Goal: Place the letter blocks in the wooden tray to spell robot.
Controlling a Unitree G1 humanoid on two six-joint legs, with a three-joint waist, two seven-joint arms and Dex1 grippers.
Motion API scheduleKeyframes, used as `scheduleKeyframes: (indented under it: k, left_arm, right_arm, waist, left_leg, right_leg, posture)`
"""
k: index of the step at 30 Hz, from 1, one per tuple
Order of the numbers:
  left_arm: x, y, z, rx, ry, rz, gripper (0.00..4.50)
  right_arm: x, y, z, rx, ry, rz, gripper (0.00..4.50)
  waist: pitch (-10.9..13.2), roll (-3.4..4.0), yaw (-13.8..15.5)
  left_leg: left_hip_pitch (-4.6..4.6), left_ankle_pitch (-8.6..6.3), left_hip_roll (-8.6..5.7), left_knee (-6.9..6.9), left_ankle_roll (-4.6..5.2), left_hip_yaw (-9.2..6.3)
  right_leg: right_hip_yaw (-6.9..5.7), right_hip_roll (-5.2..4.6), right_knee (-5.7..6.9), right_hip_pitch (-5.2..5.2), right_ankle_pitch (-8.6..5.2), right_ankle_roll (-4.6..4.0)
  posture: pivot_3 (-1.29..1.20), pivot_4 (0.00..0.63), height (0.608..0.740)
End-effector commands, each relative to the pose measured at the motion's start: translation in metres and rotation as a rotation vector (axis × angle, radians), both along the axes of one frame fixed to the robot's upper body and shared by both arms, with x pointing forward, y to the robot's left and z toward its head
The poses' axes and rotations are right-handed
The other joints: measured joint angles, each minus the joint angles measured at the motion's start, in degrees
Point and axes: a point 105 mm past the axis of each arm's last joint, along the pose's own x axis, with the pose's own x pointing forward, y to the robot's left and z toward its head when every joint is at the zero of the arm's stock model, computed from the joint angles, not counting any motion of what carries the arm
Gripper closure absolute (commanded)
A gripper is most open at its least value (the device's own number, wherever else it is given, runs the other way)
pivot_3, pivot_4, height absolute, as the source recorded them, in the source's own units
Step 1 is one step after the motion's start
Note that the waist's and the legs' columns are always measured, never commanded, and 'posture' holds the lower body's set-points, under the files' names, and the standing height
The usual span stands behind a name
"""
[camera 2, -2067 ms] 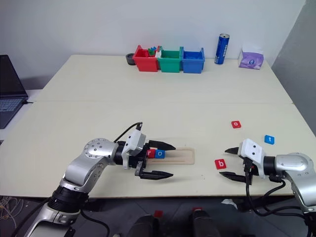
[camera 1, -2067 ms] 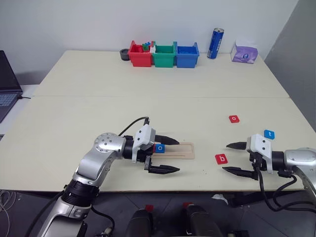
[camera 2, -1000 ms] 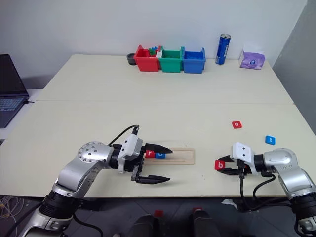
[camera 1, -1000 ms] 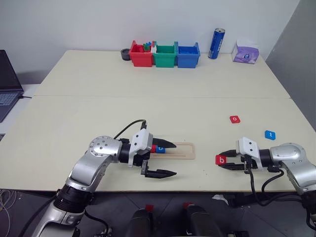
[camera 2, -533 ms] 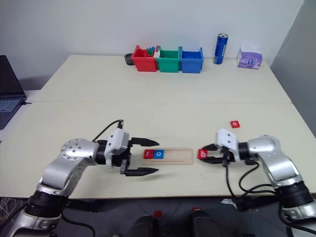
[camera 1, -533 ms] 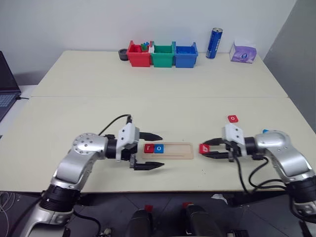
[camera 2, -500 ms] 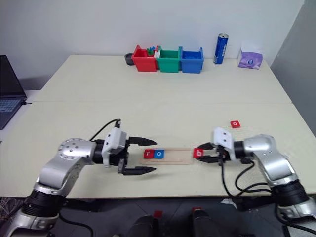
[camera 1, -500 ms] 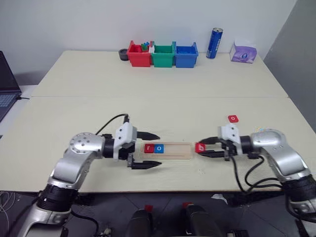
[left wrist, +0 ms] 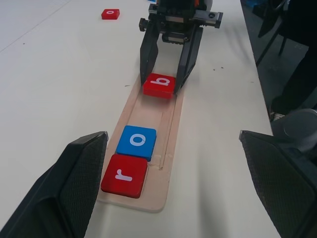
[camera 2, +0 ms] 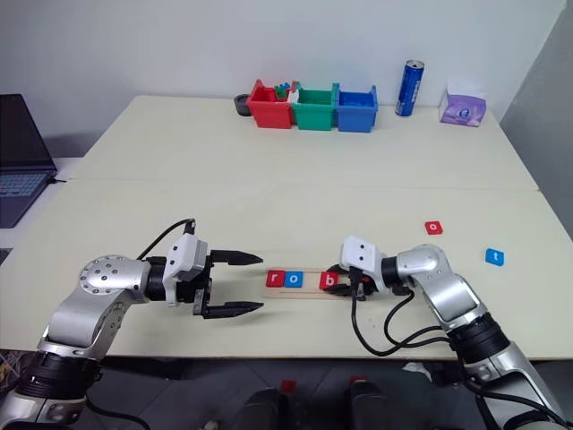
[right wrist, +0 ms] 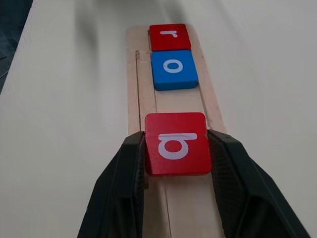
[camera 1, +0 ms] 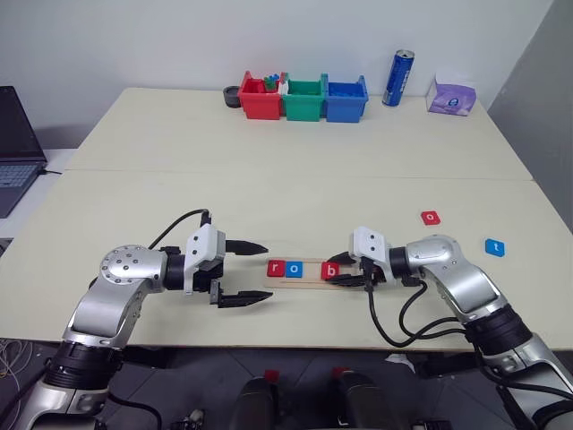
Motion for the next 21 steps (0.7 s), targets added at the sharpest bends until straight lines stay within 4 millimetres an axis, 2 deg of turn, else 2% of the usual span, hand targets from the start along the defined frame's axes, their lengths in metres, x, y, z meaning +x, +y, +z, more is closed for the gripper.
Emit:
scheduleKeyframes:
  k: [1, 12, 21]
  left_arm:
    - [0.002, 0.005, 0.007, -0.009, -0.042, 0.016, 0.0]
    - [0.003, 0.002, 0.008, -0.017, -0.048, 0.024, 0.0]
    - [0.002, 0.0, 0.008, -0.021, -0.049, 0.022, 0.0]
  right_arm:
    - [0.005, 0.012, 0.01, 0.016, -0.043, 0.019, 3.05]
    - [0.005, 0.029, 0.01, 0.016, -0.041, 0.05, 3.05]
    - [0.009, 0.028, 0.008, -0.001, -0.042, 0.042, 3.05]
  waist:
    - [0.0, 0.0, -0.1]
    - [0.0, 0.01, -0.1]
    - [0.0, 0.01, -0.1]
  left_leg:
    - [0.01, 0.0, 0.0, 0.0, 0.0, 0.0]
    - [0.0, 0.0, 0.0, -0.01, 0.0, -0.01]
    - [0.0, 0.0, 0.0, -0.01, 0.0, 0.0]
  right_leg:
    - [0.0, 0.01, 0.0, 0.0, 0.0, 0.0]
    - [-0.01, 0.0, 0.0, 0.0, 0.0, 0.0]
    - [0.0, 0.0, 0.0, 0.0, 0.01, -0.01]
  posture:
    - [0.0, 0.15, 0.74]
    - [0.0, 0.15, 0.74]
    - [0.0, 0.15, 0.74]
